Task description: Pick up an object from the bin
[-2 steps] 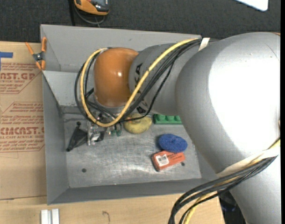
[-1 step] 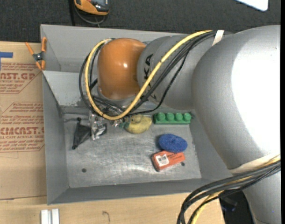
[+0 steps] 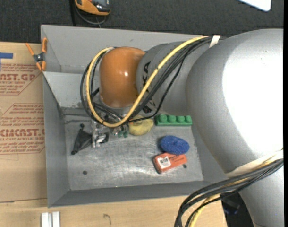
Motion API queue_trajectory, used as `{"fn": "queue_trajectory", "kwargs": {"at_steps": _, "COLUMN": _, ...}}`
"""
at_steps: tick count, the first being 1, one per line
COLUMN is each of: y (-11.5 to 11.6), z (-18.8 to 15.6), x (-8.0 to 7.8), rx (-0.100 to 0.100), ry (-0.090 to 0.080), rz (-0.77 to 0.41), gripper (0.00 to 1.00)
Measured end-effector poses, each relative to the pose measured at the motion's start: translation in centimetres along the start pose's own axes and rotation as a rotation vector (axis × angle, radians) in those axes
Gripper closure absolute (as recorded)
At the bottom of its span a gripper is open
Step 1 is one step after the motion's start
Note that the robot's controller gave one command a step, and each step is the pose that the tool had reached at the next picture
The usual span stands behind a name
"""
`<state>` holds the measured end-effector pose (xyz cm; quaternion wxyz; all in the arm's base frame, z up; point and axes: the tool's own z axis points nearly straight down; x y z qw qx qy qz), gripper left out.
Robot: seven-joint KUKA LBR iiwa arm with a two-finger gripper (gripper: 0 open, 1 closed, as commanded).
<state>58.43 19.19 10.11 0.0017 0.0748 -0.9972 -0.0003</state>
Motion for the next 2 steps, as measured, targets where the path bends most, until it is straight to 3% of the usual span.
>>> {"fn": "queue_trajectory", "kwargs": {"at_steps": 1, "y": -0.1, "z": 1.6, "x": -0.6, "rx": 0.0, "ry": -0.008, "rz": -0.124, "gripper": 1.0}}
{"fn": "queue_trajectory", "kwargs": {"at_steps": 2, "y": 1.6, "z": -1.6, "x": 1.2, "rx": 0.001, "ry": 0.006, "rz": -0.148, "gripper": 1.0}}
